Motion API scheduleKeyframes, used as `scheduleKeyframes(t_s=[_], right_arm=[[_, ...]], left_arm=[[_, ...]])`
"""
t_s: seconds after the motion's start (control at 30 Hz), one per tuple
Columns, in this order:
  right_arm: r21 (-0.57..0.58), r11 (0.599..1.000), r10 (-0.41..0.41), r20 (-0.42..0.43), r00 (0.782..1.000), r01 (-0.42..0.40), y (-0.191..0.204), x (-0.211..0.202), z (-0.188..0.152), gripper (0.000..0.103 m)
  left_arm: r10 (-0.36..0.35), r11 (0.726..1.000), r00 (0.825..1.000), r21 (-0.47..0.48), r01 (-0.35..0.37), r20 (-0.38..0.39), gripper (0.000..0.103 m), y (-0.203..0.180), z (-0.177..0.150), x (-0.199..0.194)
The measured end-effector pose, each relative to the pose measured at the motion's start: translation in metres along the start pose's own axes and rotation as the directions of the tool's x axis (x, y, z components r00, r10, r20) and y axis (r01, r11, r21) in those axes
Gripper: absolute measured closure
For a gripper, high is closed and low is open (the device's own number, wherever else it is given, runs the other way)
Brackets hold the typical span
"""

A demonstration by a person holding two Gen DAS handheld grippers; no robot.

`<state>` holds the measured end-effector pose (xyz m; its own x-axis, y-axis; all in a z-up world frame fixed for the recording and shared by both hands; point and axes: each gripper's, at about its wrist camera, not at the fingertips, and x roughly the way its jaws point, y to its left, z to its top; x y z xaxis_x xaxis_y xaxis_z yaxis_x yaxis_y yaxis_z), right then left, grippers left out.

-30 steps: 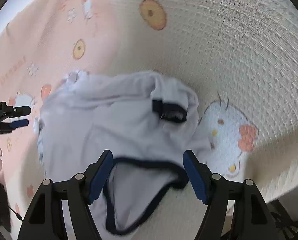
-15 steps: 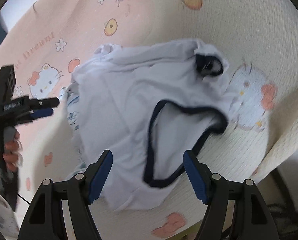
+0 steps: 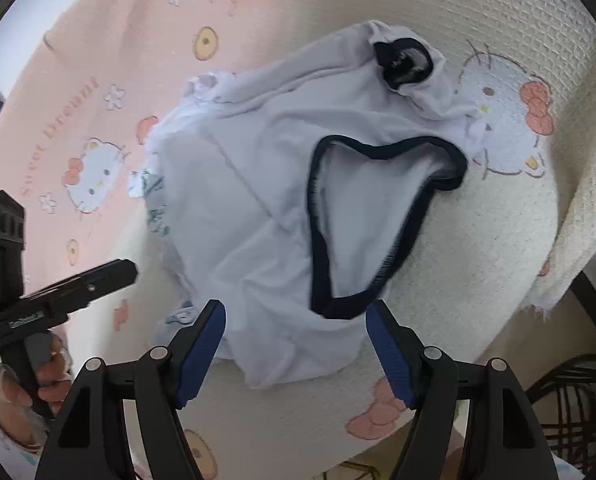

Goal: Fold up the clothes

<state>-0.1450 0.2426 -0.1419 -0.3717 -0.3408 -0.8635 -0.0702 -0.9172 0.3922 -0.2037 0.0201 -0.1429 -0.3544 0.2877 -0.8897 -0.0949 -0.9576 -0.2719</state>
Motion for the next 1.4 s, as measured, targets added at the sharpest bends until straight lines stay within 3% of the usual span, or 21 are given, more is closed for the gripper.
scheduleKeyframes(t_s=[0.27, 0.37, 0.43, 0.63, 0.67, 0.7, 0.77, 0.8, 0.87, 1.03, 1.13, 1.23, 1.4], right_arm=[[0.073, 0.997, 0.009, -0.068, 0.998, -0.004, -0.015, 0.015, -0.004, 0.031], [0.170, 0.984, 0.078, -0.095, 0.992, -0.061, -0.031, 0.022, -0.006, 0.031], [0.240, 0.966, 0.124, -0.100, 0.987, -0.096, -0.040, 0.026, -0.008, 0.031], [0.412, 0.874, 0.286, -0.011, 0.958, -0.256, -0.060, 0.035, -0.011, 0.031], [0.419, 0.869, 0.295, -0.011, 0.955, -0.263, -0.060, 0.037, -0.011, 0.035], [0.426, 0.863, 0.304, -0.010, 0.953, -0.271, -0.061, 0.039, -0.011, 0.055], [0.428, 0.864, 0.304, -0.022, 0.952, -0.266, -0.059, 0.043, -0.012, 0.080], [0.424, 0.868, 0.299, -0.032, 0.954, -0.258, -0.057, 0.045, -0.013, 0.086], [0.416, 0.875, 0.294, -0.049, 0.954, -0.248, -0.052, 0.047, -0.013, 0.088], [0.345, 0.849, 0.418, 0.027, 0.908, -0.401, -0.031, 0.025, -0.002, 0.089], [0.298, 0.847, 0.441, 0.067, 0.895, -0.440, -0.020, 0.014, 0.005, 0.089], [0.300, 0.834, 0.464, 0.073, 0.883, -0.463, -0.018, 0.013, 0.012, 0.089], [0.316, 0.810, 0.495, 0.082, 0.865, -0.493, -0.018, 0.014, 0.017, 0.089]], left_arm=[[0.005, 0.996, 1.000, 0.084, -0.005, 0.006, 0.029, -0.018, 0.004, 0.004], [0.023, 0.990, 1.000, 0.142, -0.025, 0.017, 0.029, -0.030, -0.001, 0.007], [0.052, 0.983, 0.999, 0.178, -0.053, 0.011, 0.029, -0.037, -0.004, 0.013], [0.061, 0.962, 0.998, 0.267, -0.062, 0.010, 0.029, -0.057, -0.014, 0.017], [0.059, 0.958, 0.998, 0.281, -0.058, 0.006, 0.029, -0.060, -0.015, 0.017], [0.058, 0.955, 0.998, 0.293, -0.055, 0.001, 0.029, -0.064, -0.017, 0.018], [0.047, 0.948, 0.999, 0.314, -0.043, -0.006, 0.029, -0.070, -0.019, 0.019], [0.041, 0.945, 0.999, 0.325, -0.035, -0.013, 0.029, -0.074, -0.021, 0.019], [0.041, 0.933, 0.999, 0.358, -0.033, -0.014, 0.029, -0.082, -0.025, 0.019], [0.025, 0.901, 0.999, 0.434, -0.013, -0.020, 0.029, -0.099, -0.036, 0.015], [0.016, 0.891, 1.000, 0.453, -0.004, -0.022, 0.029, -0.106, -0.040, 0.014], [0.016, 0.900, 0.999, 0.435, -0.002, -0.029, 0.029, -0.108, -0.041, 0.019], [-0.008, 0.940, 0.998, 0.339, 0.030, -0.067, 0.029, -0.103, -0.032, 0.036]])
